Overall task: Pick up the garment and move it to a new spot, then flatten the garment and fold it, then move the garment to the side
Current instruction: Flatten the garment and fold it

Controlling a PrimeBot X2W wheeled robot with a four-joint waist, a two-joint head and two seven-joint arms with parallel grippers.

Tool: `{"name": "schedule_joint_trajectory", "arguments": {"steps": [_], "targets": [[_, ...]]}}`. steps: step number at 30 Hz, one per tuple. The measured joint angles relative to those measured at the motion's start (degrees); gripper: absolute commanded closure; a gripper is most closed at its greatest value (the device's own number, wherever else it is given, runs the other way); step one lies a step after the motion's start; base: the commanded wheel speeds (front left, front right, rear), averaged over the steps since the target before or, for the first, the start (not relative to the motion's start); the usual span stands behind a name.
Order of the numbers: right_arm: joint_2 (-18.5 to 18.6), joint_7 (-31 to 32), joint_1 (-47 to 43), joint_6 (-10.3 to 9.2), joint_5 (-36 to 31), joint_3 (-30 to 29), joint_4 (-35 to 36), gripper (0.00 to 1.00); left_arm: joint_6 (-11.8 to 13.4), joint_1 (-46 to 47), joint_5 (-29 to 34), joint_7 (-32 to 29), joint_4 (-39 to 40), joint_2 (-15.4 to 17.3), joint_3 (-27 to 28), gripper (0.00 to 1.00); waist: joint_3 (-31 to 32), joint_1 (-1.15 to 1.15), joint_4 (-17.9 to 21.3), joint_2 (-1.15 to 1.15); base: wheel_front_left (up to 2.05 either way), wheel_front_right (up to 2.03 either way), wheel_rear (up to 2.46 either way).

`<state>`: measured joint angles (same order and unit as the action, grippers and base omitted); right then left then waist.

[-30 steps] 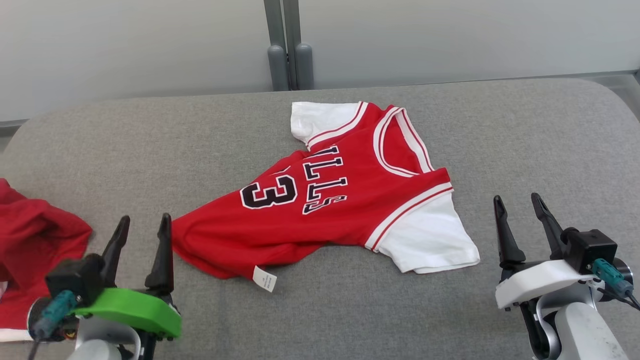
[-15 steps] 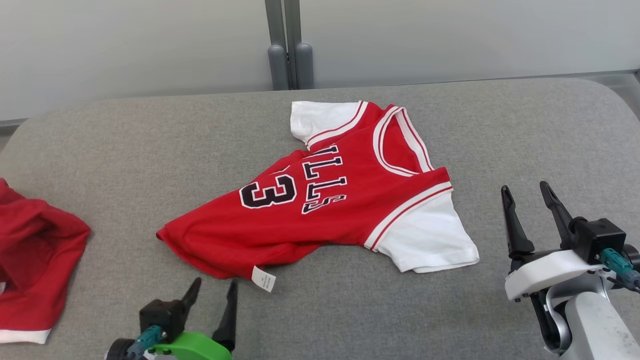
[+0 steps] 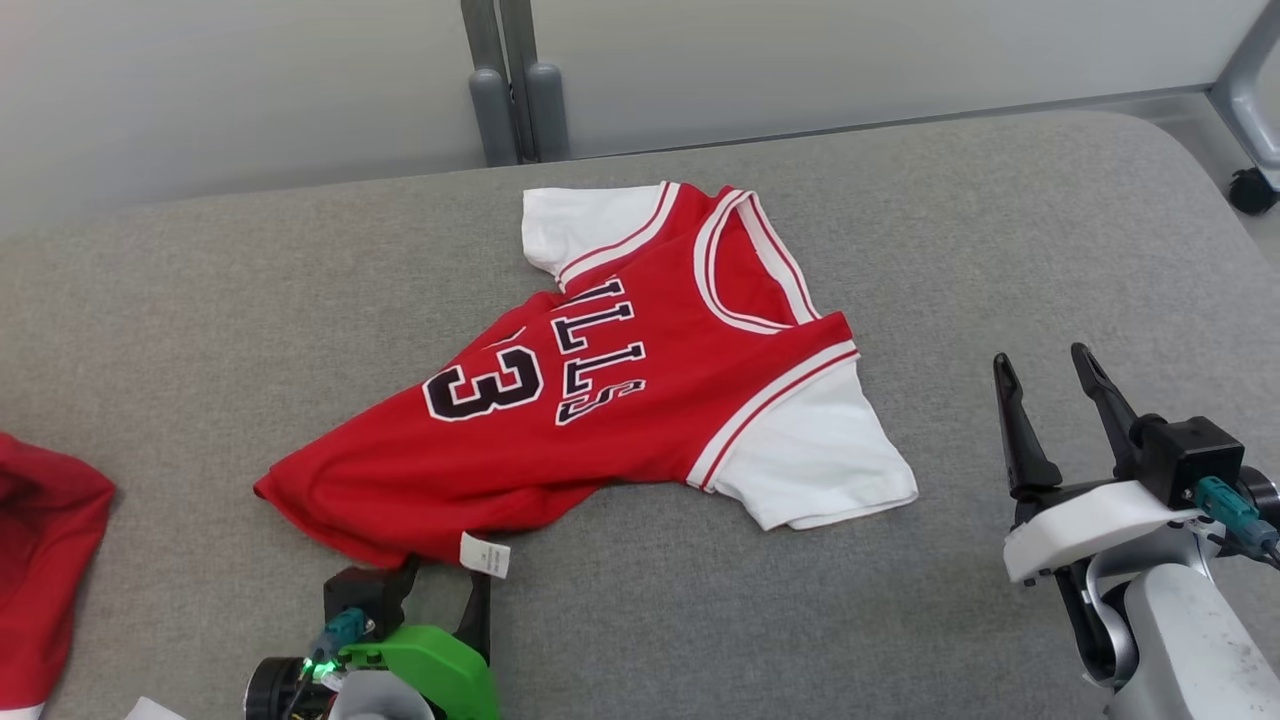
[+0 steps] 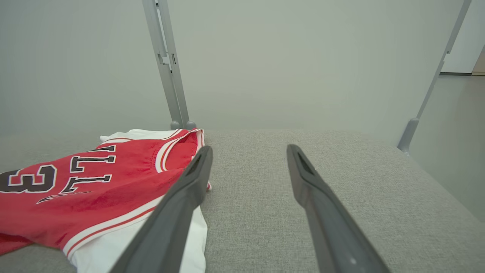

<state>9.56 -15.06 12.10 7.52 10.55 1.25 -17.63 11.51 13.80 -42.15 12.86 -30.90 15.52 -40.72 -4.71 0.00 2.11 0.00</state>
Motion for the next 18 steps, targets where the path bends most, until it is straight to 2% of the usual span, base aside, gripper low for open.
{"name": "schedule_joint_trajectory", "arguments": {"steps": [2,3,4,5,11,14,18], "targets": [[0.12,0.0,-0.03,0.0,0.04,-0.31,0.03,0.0,-0.25,0.87,0.0,0.76,-1.36,-0.59,0.53,0.03,-0.29,0.0,0.53,0.0,0.0,0.0,0.0],[0.19,0.0,-0.04,0.0,0.03,-0.41,0.05,0.0,-0.43,1.11,0.0,0.85,-1.87,-0.84,0.71,0.51,-0.4,0.0,0.68,0.0,0.0,0.0,0.0],[0.18,0.0,-0.05,0.0,0.03,-0.47,0.08,0.0,-0.44,1.23,-0.04,0.92,-2.59,-1.11,0.88,0.64,-0.49,0.0,0.81,0.0,0.0,0.0,0.0],[0.15,0.0,-0.08,0.0,0.03,-0.54,0.07,0.0,-0.51,1.22,-0.16,1.05,-3.16,-1.41,1.02,1.0,-0.53,0.0,0.86,0.0,0.0,0.0,0.0],[-0.23,0.0,-0.66,0.0,-0.09,-1.15,0.04,0.0,-1.19,1.23,-0.34,1.36,-2.93,-1.22,1.36,1.0,0.04,0.0,-0.33,0.0,0.0,0.0,0.0],[-0.46,0.0,-1.12,0.0,-0.13,-1.31,0.05,0.0,-0.87,1.24,1.16,0.64,-0.84,1.25,0.21,1.0,0.43,0.0,-1.48,0.0,0.0,0.0,0.0],[-0.73,0.0,-1.26,0.0,-0.13,-1.88,0.14,0.0,0.08,1.37,4.86,-2.76,4.58,6.32,-2.27,1.0,0.88,0.0,-3.39,0.0,0.0,0.0,0.0]]}}
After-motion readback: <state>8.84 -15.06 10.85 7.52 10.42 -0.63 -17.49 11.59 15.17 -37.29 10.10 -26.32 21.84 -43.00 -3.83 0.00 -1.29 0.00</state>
